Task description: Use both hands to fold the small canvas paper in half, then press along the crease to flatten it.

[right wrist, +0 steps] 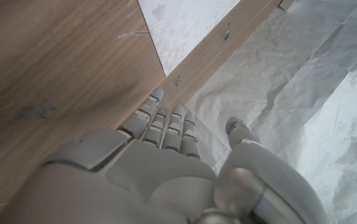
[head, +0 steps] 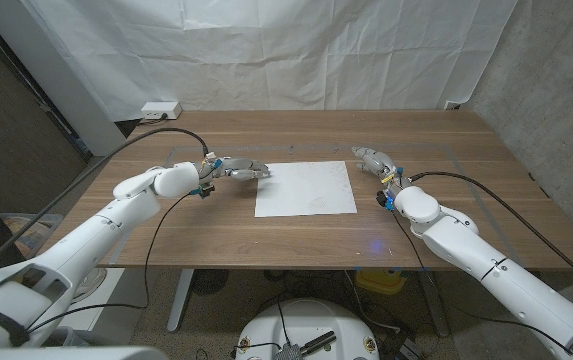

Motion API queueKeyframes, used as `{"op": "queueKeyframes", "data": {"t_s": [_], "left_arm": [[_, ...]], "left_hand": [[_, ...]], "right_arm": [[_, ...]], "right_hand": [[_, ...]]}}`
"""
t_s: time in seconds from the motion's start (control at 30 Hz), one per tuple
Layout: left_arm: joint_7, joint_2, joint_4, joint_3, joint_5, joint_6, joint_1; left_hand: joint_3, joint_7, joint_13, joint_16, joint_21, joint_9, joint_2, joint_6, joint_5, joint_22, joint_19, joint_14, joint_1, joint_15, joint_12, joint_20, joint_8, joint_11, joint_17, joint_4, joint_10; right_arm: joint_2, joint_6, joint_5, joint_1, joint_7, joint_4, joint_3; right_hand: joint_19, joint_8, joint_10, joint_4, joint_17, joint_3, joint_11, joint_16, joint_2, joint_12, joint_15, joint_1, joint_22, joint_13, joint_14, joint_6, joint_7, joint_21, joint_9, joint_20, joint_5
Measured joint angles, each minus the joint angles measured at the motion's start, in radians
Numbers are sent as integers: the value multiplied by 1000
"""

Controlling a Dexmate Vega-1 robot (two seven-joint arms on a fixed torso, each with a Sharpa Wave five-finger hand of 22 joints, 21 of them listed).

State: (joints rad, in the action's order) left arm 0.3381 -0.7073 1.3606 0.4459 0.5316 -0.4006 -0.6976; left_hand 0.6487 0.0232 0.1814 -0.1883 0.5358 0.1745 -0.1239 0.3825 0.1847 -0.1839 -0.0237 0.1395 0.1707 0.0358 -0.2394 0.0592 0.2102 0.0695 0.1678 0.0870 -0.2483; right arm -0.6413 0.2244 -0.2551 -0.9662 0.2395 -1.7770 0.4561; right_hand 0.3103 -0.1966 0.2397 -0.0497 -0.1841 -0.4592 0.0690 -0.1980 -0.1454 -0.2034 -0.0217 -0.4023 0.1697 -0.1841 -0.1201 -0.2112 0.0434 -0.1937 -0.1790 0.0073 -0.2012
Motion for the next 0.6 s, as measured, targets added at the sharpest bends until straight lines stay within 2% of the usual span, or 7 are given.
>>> {"op": "queueKeyframes", "data": {"t_s": [0.07, 0.23, 0.27, 0.3, 0.6], "left_arm": [[9, 1, -1, 4, 6, 0, 4], [20, 1, -1, 5, 17, 3, 5], [23, 3, -5, 15, 20, 4, 14], [24, 3, -6, 16, 21, 5, 16], [33, 4, -7, 20, 31, 7, 22]], "left_hand": [[0, 0, 0, 4, -2, 0, 2, 0, 0, 0, 0, 0, -2, 0, 0, 0, 0, 0, 0, 0, 0], [-6, 0, 0, 4, -4, 0, 8, 0, 0, 0, -6, -4, -8, 4, 7, -6, 0, 0, 0, 6, 0], [-6, 0, 0, 4, -4, 0, 8, 0, 0, 0, -6, -4, -8, 4, 7, -6, 0, 0, 0, 6, 0], [-6, 0, 0, 4, -4, 0, 8, 0, 0, 0, -6, -4, -8, 4, 8, -6, -2, 0, 0, 6, 0], [-8, 0, 0, 4, -4, 0, 12, 0, 0, 0, -6, -4, -12, 4, 7, -6, -8, 0, 0, 8, 0]], "right_arm": [[-6, 33, 1, 3, -1, -18, 3], [-15, 38, 1, 8, -2, -44, 6], [-18, 102, 0, 9, -10, -51, 7], [-19, 113, -1, 10, -12, -56, 7], [-24, 165, -20, 18, -33, -75, 8]], "right_hand": [[8, 0, 2, 0, 0, 0, 2, -2, 0, 0, -4, 0, 0, 0, -9, -2, 1, -6, 0, 7, 0], [23, 0, 13, 4, 0, 4, 13, -2, -4, 0, -8, 4, 0, 0, -20, -7, 7, -10, -5, 12, 0], [23, 0, 13, 4, 0, 4, 13, -2, -5, 0, -12, 5, 0, 0, -23, -7, 7, -10, -5, 12, 2], [23, 0, 13, 4, 0, 4, 13, -2, -8, 0, -14, 8, 0, 0, -25, -7, 7, -10, -5, 12, 5], [36, 0, 22, 10, -5, 10, 14, -10, -19, 0, -19, 19, 0, 0, -31, -12, 12, -10, -5, 14, 8]]}}
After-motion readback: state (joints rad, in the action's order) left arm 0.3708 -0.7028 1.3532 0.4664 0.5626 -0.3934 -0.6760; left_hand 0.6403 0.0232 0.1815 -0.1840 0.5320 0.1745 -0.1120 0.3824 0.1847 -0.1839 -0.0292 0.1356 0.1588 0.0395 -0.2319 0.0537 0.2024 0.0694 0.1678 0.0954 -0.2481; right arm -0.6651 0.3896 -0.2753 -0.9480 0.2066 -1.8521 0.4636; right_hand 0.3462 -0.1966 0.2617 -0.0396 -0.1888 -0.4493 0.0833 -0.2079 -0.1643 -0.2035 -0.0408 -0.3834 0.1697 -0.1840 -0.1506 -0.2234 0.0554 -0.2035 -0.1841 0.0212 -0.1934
